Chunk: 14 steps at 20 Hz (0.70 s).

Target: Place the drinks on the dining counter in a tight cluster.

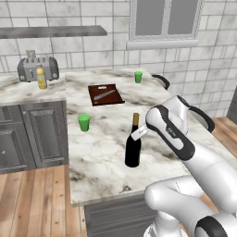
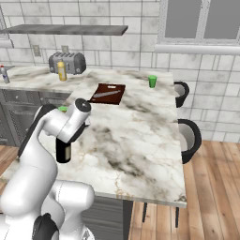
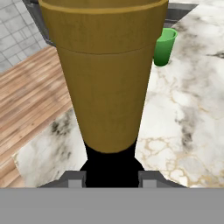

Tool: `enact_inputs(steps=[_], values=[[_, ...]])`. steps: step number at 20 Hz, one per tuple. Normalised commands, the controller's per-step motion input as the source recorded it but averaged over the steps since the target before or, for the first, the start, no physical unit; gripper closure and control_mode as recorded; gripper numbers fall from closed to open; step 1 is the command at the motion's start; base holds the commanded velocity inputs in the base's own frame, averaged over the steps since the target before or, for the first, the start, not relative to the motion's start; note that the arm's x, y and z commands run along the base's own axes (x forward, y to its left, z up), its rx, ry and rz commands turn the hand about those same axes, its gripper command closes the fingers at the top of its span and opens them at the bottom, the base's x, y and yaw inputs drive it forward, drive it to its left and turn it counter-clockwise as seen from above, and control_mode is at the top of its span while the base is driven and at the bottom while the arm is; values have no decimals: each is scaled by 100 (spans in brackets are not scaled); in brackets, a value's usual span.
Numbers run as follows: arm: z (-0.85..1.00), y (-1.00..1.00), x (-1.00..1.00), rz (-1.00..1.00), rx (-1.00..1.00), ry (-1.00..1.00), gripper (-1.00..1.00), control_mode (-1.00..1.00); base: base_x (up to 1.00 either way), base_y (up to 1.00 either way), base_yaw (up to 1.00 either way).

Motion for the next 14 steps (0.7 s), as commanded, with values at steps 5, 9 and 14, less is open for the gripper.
enact_inputs(steps=[5,9,14], values=[[-25,0,0,4,0,0,100,-100,0,0,0],[-18,0,1,4,0,0,100,-100,0,0,0],[0,0,0,4,0,-3,100,-100,0,0,0]])
